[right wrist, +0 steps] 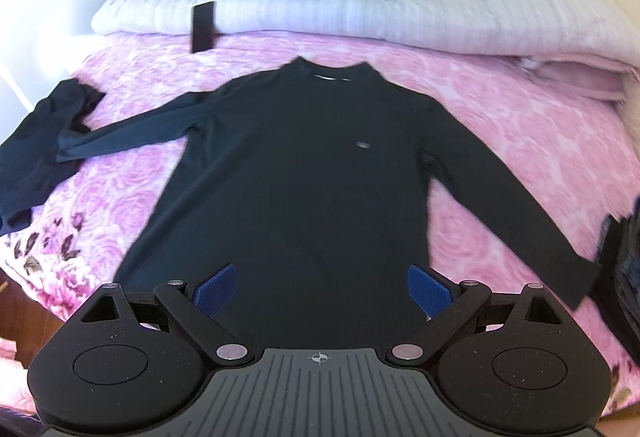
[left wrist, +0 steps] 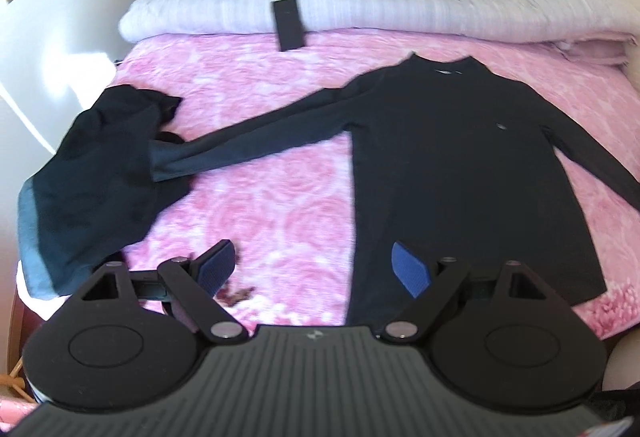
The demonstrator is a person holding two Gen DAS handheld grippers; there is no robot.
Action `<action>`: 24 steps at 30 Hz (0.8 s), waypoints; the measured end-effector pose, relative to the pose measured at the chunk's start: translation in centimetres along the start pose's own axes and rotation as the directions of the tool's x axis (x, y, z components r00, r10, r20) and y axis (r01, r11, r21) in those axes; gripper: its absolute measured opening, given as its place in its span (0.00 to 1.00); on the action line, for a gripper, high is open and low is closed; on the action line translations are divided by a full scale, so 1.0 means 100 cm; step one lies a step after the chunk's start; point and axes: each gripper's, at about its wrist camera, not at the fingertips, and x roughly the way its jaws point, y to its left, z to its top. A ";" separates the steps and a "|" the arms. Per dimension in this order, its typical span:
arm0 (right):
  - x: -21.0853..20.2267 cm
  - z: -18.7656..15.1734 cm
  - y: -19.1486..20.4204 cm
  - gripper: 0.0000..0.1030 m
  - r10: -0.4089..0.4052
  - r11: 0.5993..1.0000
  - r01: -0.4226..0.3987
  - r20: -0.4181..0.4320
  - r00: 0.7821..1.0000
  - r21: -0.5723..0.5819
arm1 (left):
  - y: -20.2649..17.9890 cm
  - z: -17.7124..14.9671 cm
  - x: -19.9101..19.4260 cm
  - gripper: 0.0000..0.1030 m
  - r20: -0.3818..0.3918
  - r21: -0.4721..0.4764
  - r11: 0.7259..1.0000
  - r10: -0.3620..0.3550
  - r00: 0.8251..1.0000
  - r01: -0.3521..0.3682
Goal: Fold clothes
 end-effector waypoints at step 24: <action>0.244 0.095 0.500 0.76 0.197 0.697 -0.073 0.092 0.976 -0.714 | 0.360 0.052 0.209 0.81 0.005 0.171 0.984 -0.056 0.998 0.054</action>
